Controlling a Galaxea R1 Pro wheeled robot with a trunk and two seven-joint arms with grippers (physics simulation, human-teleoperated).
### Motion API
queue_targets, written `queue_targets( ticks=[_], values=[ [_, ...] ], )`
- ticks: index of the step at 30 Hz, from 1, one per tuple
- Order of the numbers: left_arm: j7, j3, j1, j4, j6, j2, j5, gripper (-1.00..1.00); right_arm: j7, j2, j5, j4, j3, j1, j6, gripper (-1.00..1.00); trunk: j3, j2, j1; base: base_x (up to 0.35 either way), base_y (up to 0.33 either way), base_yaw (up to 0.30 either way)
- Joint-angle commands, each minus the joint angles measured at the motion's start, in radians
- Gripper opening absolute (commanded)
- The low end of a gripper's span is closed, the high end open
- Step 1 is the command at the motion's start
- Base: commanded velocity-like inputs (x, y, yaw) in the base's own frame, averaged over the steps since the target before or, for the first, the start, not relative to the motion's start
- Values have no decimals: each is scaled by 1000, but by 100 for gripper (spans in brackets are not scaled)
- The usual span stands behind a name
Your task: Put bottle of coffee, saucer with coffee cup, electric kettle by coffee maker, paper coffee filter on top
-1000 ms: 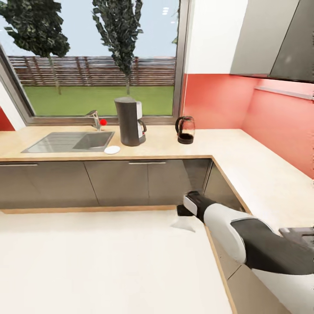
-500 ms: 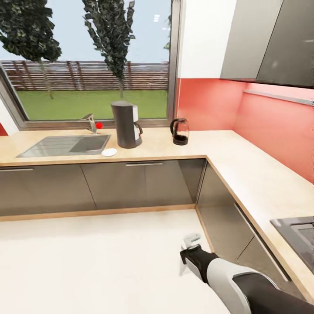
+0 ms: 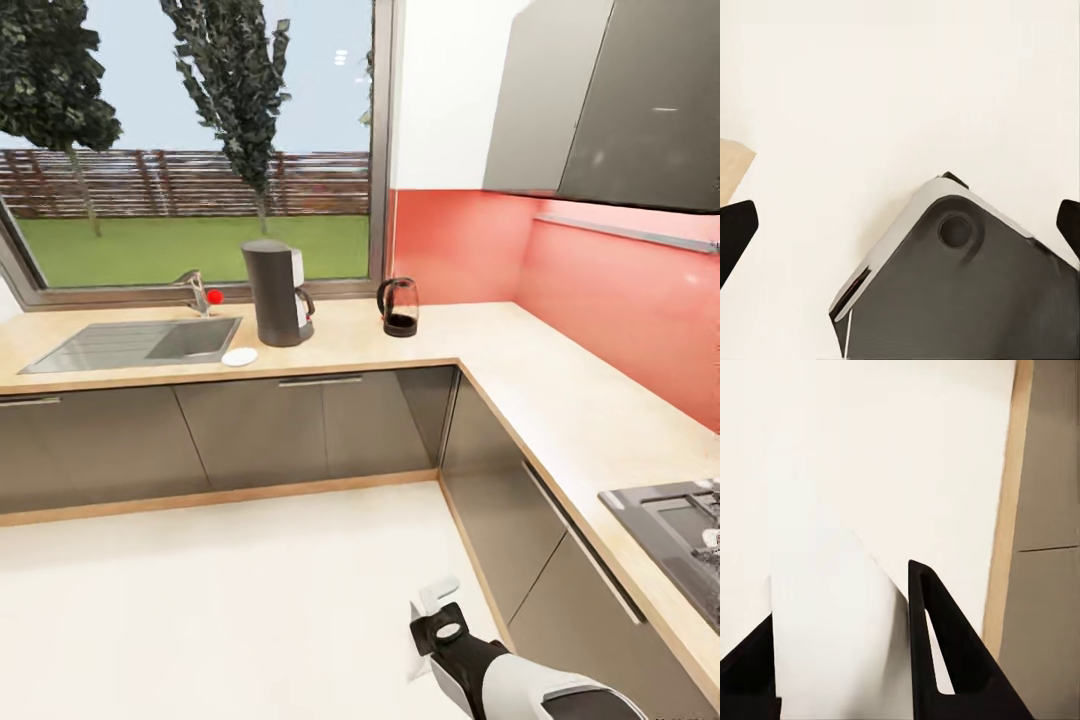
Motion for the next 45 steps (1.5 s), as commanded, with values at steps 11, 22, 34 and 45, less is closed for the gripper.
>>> queue_targets(
  ticks=[11, 22, 34, 45],
  values=[
    [-11, 1, 1, 39, -8, -1, 78, 100, 16, 1, 79, -1, 9, 90, -70, -100, 15, -2, 1, 0, 147, -152],
    [-11, 2, 1, 50, -9, 4, 119, 100, 16, 1, 142, -5, 9, 91, -82, -100, 28, -2, 1, 0, 43, -119],
    [-11, 1, 1, 52, -25, 1, 127, 100, 11, 1, 245, -2, 10, 91, -104, -100, 46, -2, 1, 0, 1, 4],
    [-11, 0, 1, 54, -26, 2, 128, 100, 13, 1, 260, 0, 10, 91, -97, -100, 52, -2, 1, 0, 0, 160]
  ],
)
